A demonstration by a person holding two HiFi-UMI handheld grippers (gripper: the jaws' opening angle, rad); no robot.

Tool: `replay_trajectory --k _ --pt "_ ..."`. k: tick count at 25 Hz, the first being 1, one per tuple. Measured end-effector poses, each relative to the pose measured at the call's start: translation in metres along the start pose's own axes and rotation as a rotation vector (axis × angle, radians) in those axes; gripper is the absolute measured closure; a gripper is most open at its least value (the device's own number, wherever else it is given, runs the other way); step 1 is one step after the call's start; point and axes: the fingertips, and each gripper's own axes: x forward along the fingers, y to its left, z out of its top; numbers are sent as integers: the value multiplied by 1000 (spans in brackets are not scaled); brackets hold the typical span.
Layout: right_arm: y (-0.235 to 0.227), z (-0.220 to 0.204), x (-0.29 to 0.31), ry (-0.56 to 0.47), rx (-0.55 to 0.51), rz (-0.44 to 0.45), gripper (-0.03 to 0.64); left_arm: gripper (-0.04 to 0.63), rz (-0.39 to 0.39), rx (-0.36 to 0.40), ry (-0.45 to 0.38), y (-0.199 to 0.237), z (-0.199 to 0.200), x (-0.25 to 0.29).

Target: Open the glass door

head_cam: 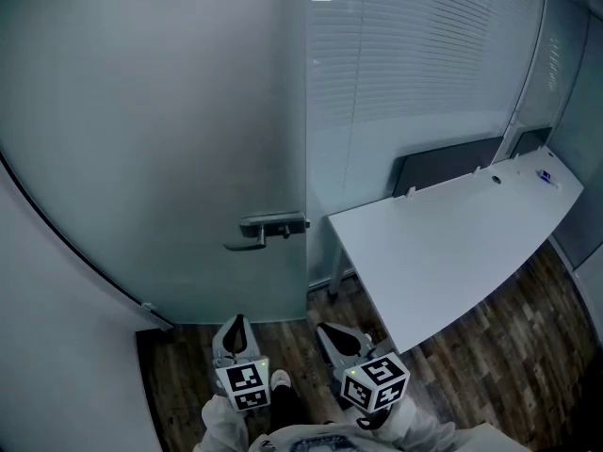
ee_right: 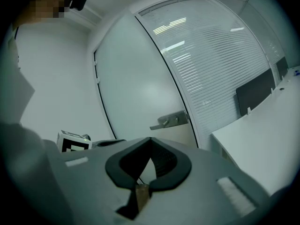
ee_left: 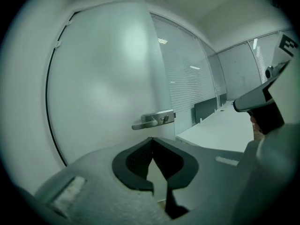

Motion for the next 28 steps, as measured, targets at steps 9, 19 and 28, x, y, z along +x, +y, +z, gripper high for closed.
replay_trajectory --k 9,19,28 --pt "19 -29 -88 21 -32 47 612 594 19 -21 20 -57 -19 -90" --pt "52 -35 -103 7 -21 57 612 594 0 -4 30 -54 -24 -131" --pt "77 -50 -98 26 -17 37 612 594 -36 -11 40 -39 -36 -143"
